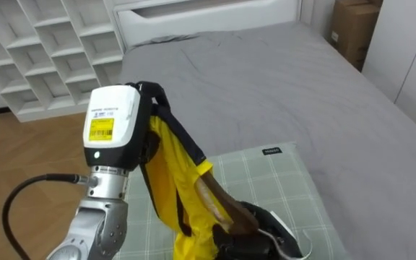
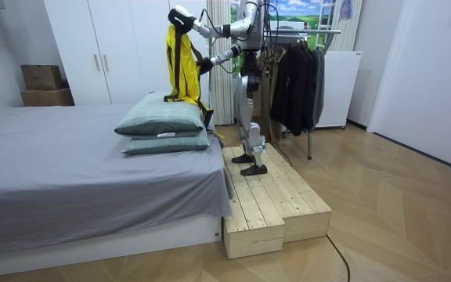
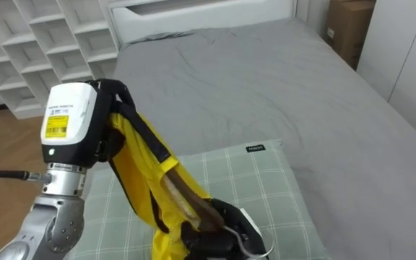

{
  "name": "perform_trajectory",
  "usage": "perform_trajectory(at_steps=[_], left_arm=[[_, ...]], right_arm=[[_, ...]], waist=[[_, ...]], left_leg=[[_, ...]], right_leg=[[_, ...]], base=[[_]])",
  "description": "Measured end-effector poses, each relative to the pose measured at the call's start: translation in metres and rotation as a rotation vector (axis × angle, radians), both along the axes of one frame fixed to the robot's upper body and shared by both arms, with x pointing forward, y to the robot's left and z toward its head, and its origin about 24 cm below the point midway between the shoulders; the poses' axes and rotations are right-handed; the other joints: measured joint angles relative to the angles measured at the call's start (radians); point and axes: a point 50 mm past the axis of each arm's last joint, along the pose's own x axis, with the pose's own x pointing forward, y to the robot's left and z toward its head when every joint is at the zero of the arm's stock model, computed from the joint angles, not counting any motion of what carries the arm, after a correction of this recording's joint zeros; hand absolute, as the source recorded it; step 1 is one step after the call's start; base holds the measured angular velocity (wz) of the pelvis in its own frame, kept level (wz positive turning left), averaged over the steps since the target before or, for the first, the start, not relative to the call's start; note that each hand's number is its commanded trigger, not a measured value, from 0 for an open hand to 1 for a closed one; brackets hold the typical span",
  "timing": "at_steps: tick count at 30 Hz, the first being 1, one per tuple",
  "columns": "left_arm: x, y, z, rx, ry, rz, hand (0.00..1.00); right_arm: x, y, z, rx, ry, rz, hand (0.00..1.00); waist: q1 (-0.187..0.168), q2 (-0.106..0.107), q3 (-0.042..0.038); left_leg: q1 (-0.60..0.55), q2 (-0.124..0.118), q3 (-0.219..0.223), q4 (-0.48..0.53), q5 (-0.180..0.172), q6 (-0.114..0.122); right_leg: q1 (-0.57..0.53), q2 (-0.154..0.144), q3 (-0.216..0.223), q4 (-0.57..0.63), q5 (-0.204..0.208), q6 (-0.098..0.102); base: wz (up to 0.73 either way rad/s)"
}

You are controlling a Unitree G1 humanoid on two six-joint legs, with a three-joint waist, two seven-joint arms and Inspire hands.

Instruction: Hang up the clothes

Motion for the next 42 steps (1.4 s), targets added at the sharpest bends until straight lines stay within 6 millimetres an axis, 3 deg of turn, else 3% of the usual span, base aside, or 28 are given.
perform_trajectory(at_steps=[32, 33, 34, 35, 42], left_arm=[[0.000, 0.001, -0.001, -0.011, 0.008, 0.005, 1.00], [0.000, 0.001, -0.001, -0.011, 0.009, 0.005, 0.87], [0.000, 0.001, -0.001, -0.010, 0.011, 0.005, 0.63], [0.000, 0.001, -0.001, -0.008, 0.014, 0.003, 0.00], [-0.002, 0.002, -0.011, -0.003, 0.065, 0.005, 0.00]], right_arm=[[0.004, -0.006, 0.003, 0.057, -0.001, -0.054, 1.00], [0.004, -0.007, 0.003, 0.057, 0.000, -0.052, 1.00], [0.004, -0.007, 0.003, 0.057, 0.000, -0.053, 1.00], [0.004, -0.008, 0.003, 0.056, 0.001, -0.054, 1.00], [0.002, -0.013, 0.000, 0.028, 0.017, -0.055, 1.00]], waist=[[-0.004, -0.004, -0.0057], [-0.004, -0.007, -0.0076], [-0.004, -0.008, -0.0085], [-0.004, -0.011, -0.0103], [-0.003, -0.027, -0.0118]], left_leg=[[0.002, 0.000, 0.000, 0.017, 0.000, 0.000], [0.002, 0.000, 0.000, 0.017, 0.000, 0.000], [0.002, 0.000, 0.000, 0.017, 0.000, 0.000], [0.004, 0.000, 0.000, 0.017, 0.000, 0.000], [0.027, 0.000, 0.006, 0.009, 0.000, 0.000]], right_leg=[[0.008, -0.002, 0.001, 0.003, 0.002, -0.002], [0.009, -0.002, 0.001, 0.003, 0.002, -0.002], [0.009, -0.002, 0.001, 0.003, 0.002, -0.002], [0.010, -0.002, 0.001, 0.003, 0.002, -0.002], [0.025, -0.001, 0.004, 0.002, 0.001, -0.002]], base=[[0.00], [0.00], [0.00], [0.00], [-0.02]])
